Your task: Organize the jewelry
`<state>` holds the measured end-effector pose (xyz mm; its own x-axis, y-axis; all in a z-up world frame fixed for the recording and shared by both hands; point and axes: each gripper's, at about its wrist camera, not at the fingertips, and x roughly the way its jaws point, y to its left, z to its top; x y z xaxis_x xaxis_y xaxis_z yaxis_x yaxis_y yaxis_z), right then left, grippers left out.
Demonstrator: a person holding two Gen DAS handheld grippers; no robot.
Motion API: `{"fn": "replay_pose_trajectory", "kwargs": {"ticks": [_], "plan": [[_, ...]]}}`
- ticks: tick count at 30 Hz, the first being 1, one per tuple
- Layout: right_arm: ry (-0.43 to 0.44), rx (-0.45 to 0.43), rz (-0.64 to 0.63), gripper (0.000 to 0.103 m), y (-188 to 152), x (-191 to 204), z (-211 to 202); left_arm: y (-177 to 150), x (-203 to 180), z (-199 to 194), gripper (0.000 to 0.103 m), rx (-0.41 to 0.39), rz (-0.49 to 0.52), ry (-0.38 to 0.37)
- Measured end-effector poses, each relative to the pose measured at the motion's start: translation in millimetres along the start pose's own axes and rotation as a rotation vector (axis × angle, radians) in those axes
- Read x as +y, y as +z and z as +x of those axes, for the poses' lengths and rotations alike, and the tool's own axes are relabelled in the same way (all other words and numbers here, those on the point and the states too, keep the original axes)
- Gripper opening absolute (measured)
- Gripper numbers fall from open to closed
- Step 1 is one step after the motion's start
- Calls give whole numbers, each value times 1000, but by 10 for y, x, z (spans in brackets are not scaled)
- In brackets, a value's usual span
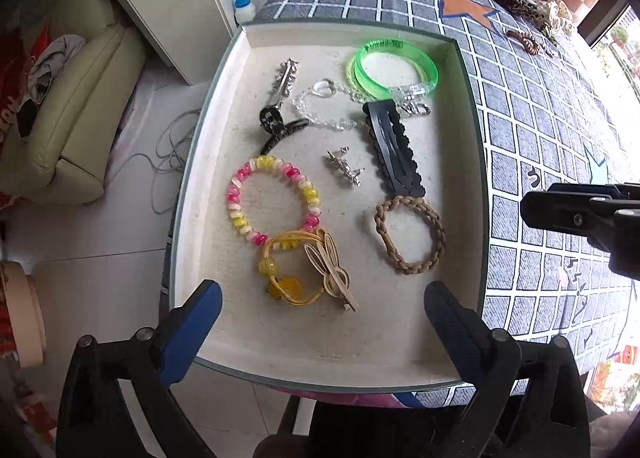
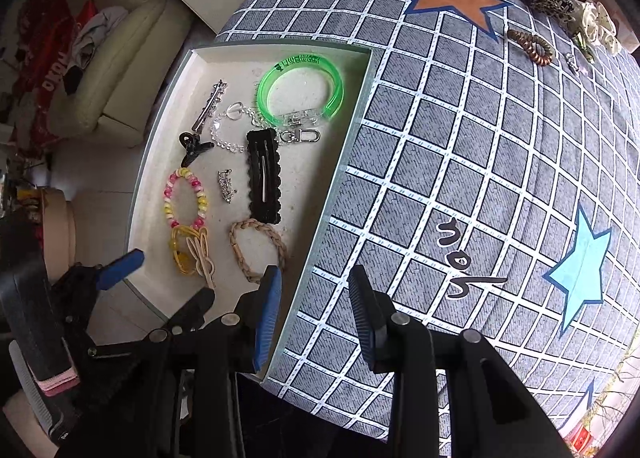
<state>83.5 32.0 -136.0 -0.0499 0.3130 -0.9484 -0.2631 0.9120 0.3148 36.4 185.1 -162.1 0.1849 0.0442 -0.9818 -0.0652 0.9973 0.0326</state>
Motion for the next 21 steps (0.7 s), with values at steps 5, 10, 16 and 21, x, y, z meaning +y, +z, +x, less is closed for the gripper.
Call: {"fn": "replay_pose_trajectory", "kwargs": {"ticks": [5, 10, 16, 21], "plan": [[3, 3, 0, 39, -39, 24, -3, 6, 40, 12, 103, 18, 5, -7], [2, -2, -9, 44, -26, 101, -25, -38, 59, -14, 103, 23, 6, -5], [-1, -7, -26, 49, -3, 175, -65, -64, 78, -73, 103, 28, 8, -4], [-6, -6, -40, 66, -12, 231, -118, -55, 134, -246, 103, -20, 2, 33]]}}
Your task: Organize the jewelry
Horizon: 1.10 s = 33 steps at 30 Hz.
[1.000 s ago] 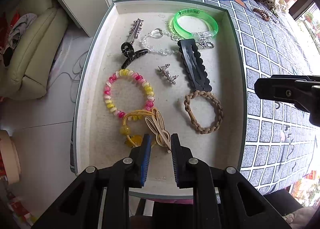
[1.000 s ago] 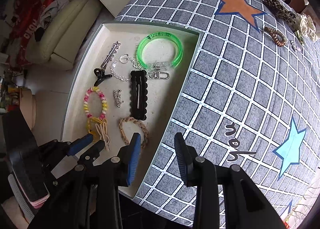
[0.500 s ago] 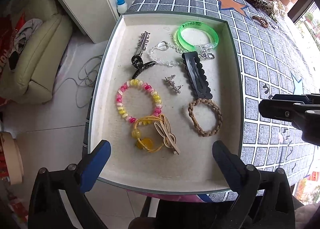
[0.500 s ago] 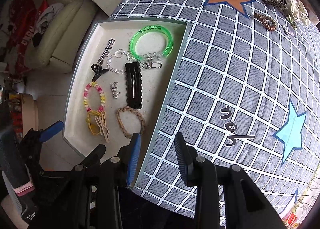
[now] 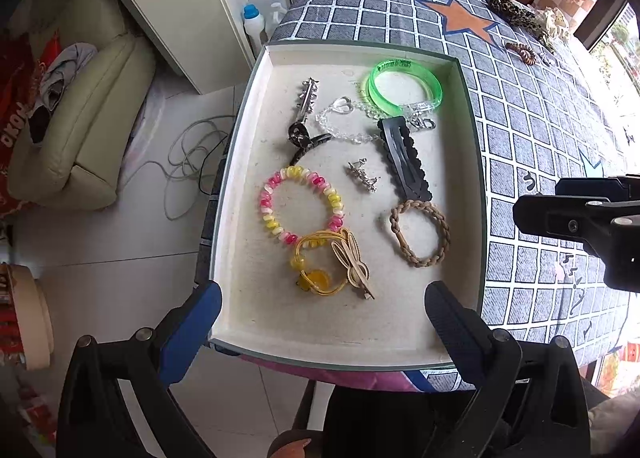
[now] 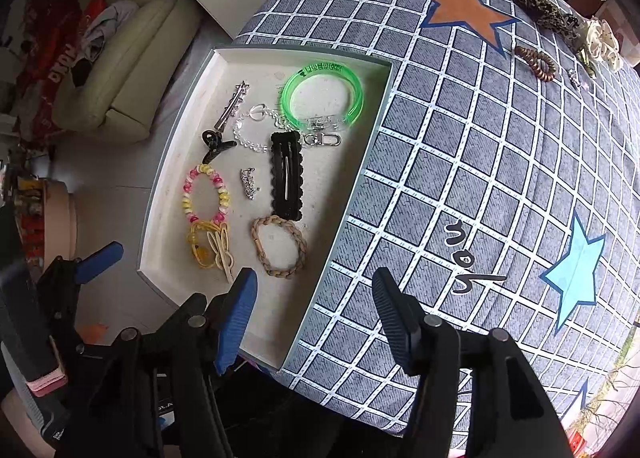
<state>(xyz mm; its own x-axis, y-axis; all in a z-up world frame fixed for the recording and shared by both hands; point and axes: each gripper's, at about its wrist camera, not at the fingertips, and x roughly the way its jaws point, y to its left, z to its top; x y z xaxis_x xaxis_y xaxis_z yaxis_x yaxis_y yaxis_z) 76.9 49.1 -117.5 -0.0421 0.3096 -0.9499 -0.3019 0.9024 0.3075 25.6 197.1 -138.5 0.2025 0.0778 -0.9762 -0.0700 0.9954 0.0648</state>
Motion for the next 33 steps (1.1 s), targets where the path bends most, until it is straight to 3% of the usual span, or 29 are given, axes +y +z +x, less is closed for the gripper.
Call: {"fn": "replay_pose_trajectory", "kwargs": {"ticks": [3, 4, 10, 11, 12, 18, 19, 20, 33], "plan": [[-18, -10, -11, 72, -4, 43, -78, 29, 77, -126, 103, -18, -8, 10], [-24, -16, -14, 80, -4, 58, -113, 37, 100, -166, 103, -23, -11, 11], [-90, -69, -69, 82, -5, 183, -372, 79, 195, -370, 103, -37, -1, 33], [-102, -78, -82, 90, -10, 212, -415, 83, 203, -404, 103, -41, -1, 34], [-109, -91, -93, 92, -17, 238, -463, 88, 211, -437, 103, -47, -2, 37], [-142, -175, -123, 93, -48, 349, -753, 114, 256, -636, 103, -71, -16, 13], [-151, -182, -127, 101, -50, 365, -784, 121, 257, -668, 103, -77, -14, 13], [-156, -191, -129, 103, -56, 377, -819, 129, 253, -700, 103, -84, -10, 13], [-194, -215, -139, 103, -56, 466, -1010, 185, 285, -944, 103, -118, -9, 0]]}}
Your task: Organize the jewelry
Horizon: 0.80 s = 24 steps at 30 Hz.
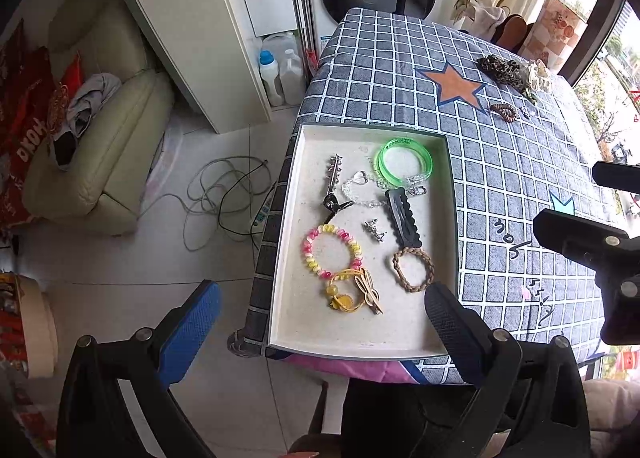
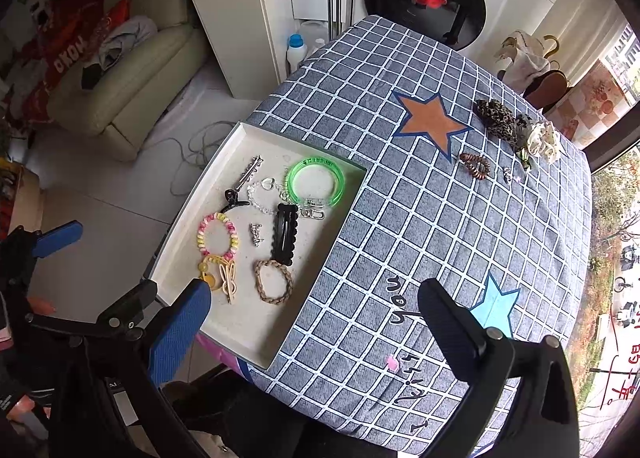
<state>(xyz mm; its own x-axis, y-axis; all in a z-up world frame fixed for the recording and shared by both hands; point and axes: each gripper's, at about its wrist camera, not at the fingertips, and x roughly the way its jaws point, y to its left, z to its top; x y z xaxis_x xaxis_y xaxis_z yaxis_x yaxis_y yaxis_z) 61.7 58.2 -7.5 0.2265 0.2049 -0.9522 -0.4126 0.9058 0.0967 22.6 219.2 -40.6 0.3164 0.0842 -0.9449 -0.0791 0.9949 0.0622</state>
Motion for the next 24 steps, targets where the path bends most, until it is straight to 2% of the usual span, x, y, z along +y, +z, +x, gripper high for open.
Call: {"fn": "replay_pose_trajectory", "kwargs": {"ticks": [24], "plan": [[-2, 4, 2, 103, 4, 17, 19, 1, 1, -21, 103, -8, -10, 22]]}}
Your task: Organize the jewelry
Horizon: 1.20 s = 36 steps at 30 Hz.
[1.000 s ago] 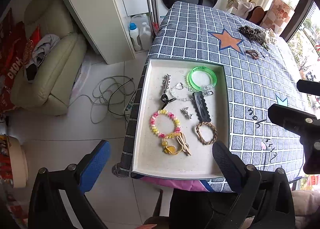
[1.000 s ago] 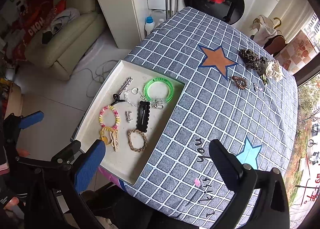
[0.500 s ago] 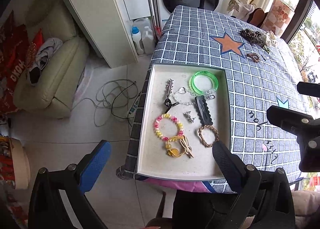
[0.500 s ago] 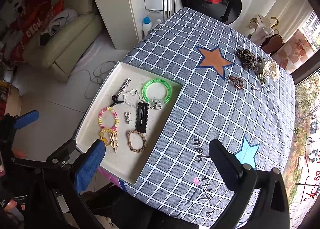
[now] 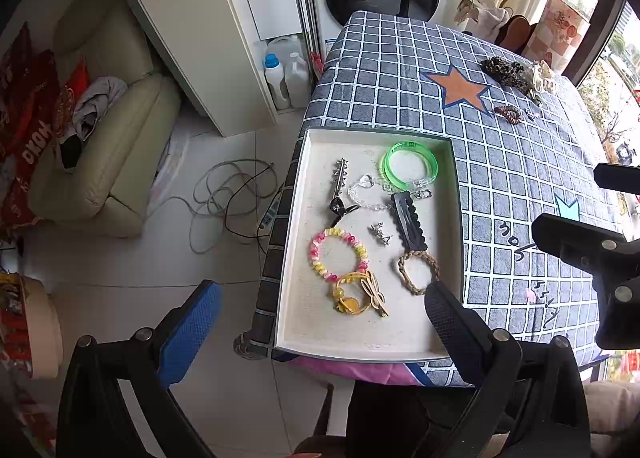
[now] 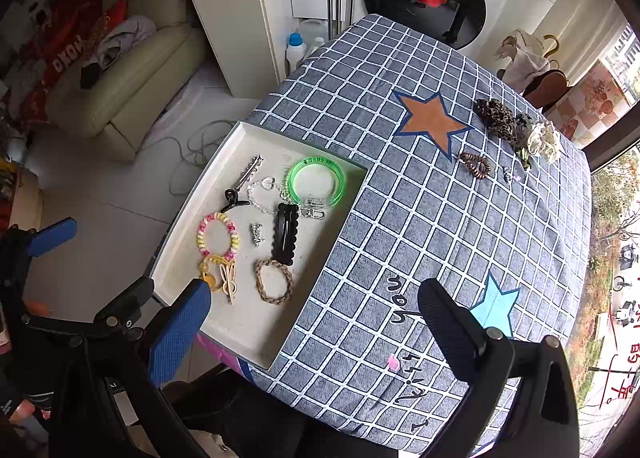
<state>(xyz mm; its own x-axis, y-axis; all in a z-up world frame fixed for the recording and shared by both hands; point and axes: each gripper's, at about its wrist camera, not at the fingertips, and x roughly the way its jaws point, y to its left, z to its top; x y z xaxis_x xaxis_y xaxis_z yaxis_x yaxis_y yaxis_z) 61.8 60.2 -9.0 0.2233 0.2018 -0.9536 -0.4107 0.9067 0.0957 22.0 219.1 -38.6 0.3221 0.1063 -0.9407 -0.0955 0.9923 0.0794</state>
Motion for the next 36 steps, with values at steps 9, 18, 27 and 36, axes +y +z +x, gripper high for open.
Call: {"fn": "replay_pose_trajectory", "kwargs": {"ticks": [9, 18, 27, 36], "plan": [[0, 0, 1, 103, 0, 0, 1, 1, -2, 7, 103, 1, 2, 1], [0, 1, 0, 103, 4, -3, 5, 6, -6, 7, 103, 0, 2, 2], [1, 2, -1, 103, -2, 6, 13, 5, 6, 25, 103, 1, 5, 2], [1, 3, 0, 103, 1, 3, 13, 9, -2, 21, 103, 2, 5, 3]]}}
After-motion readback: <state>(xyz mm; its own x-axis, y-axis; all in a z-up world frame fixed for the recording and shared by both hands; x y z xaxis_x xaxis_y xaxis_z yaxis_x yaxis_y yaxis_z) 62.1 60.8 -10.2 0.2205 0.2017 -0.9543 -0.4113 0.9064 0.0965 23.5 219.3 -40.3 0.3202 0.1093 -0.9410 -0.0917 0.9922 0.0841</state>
